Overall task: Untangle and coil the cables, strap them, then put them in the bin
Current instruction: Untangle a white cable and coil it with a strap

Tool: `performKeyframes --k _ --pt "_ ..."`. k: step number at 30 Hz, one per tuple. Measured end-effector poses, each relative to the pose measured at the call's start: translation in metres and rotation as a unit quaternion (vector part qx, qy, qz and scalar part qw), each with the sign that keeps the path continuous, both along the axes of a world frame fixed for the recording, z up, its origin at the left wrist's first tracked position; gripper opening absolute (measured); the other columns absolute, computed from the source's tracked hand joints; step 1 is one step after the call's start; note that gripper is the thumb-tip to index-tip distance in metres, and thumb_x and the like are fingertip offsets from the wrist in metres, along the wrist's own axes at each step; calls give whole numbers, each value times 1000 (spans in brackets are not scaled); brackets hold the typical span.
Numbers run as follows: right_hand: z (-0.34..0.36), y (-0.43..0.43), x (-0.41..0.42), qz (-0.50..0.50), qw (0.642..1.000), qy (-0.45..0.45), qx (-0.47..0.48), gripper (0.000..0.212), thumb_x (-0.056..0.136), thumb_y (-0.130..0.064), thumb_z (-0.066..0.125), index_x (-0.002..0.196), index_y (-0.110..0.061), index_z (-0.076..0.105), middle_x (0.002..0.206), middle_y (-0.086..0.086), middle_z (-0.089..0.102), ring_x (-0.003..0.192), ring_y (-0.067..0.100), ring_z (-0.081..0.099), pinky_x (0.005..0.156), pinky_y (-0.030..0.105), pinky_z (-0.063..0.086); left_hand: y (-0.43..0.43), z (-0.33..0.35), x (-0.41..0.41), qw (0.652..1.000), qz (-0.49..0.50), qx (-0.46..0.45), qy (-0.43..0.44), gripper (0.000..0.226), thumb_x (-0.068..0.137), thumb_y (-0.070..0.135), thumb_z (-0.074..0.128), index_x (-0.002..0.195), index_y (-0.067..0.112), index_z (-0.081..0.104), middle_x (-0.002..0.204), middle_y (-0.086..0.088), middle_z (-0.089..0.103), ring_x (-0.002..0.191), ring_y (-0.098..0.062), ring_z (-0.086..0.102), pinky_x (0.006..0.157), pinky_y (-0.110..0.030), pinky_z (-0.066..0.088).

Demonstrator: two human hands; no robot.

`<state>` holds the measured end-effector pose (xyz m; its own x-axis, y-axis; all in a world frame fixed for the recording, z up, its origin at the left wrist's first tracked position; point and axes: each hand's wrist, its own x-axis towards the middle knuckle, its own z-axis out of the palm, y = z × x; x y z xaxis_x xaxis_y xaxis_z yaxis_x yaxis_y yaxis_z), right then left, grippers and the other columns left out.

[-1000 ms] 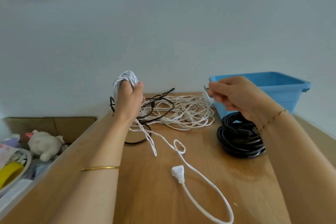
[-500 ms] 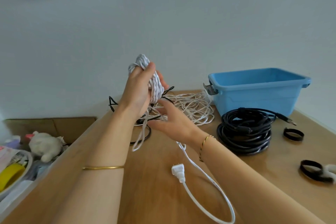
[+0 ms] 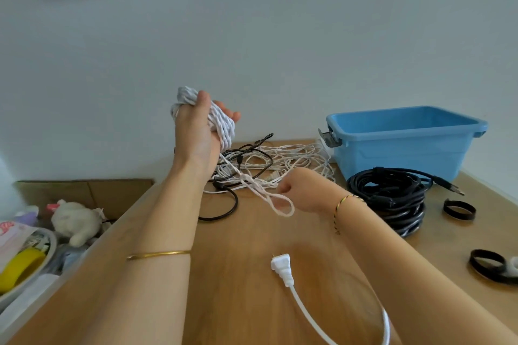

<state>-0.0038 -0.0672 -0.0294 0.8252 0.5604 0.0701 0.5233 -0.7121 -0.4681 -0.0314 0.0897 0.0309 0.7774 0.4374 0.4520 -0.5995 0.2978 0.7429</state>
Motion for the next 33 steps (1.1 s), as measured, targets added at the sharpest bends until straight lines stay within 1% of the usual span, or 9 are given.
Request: performKeyframes --k 3,6,9,12,16,18,21,28,33 --pt "8 -12 -5 4 987 51 -149 23 83 -25 68 102 -12 71 88 0 61 83 14 52 82 27 47 0 -6 4 975 143 169 5 25 102 15 38 77 17 38 63 1 56 63 -17 55 76 -38 53" --pt "21 -26 -12 18 972 130 -197 19 85 -25 63 98 -10 66 73 -1 49 59 11 43 58 21 41 14 -9 4 920 263 292 -8 25 98 17 41 74 22 34 80 -10 47 73 -19 52 67 -26 48" --pt "32 -30 -12 -8 970 232 73 25 84 -17 46 59 -16 45 58 -2 30 46 9 20 44 20 18 33 -16 6 891 281 353 45 28 98 14 43 73 21 34 76 -1 44 71 -14 48 67 -23 47" --pt "38 -29 -7 29 877 334 344 46 94 -28 42 51 -22 27 54 -4 20 45 9 14 43 22 10 37 -23 10 882 248 384 117 18 98 13 43 81 11 40 83 -8 49 74 -19 53 68 -29 46" --pt "49 -25 -13 50 754 347 556 52 97 -32 44 47 -21 39 49 -2 39 40 9 30 39 19 26 23 -25 7 866 174 447 142 22 99 12 42 77 13 39 75 -12 49 71 -25 55 65 -36 50" --pt "56 -22 -16 43 702 295 647 35 98 -26 44 67 -12 54 55 1 59 44 10 50 43 19 43 16 -25 5 854 130 482 146 21 99 12 41 79 10 41 77 -13 47 71 -25 53 66 -36 52" --pt "65 -29 -15 46 616 235 751 21 98 -23 43 97 -5 52 68 5 71 61 13 68 58 21 55 12 -30 3 840 67 502 196 18 101 16 41 86 7 47 80 -14 51 73 -24 56 61 -24 51" --pt "63 -60 -4 -26 538 105 836 24 100 -24 43 82 -12 52 81 5 73 79 16 70 70 26 55 16 -39 -3 832 -250 379 318 49 98 37 44 117 -7 53 65 -7 54 52 -17 54 55 -31 50" --pt "57 -66 5 -45 495 108 861 19 100 -25 43 94 -9 50 84 7 73 79 16 70 73 25 56 17 -25 -15 766 -467 353 267 61 79 49 71 107 -5 64 55 0 49 39 -5 44 38 -19 42"
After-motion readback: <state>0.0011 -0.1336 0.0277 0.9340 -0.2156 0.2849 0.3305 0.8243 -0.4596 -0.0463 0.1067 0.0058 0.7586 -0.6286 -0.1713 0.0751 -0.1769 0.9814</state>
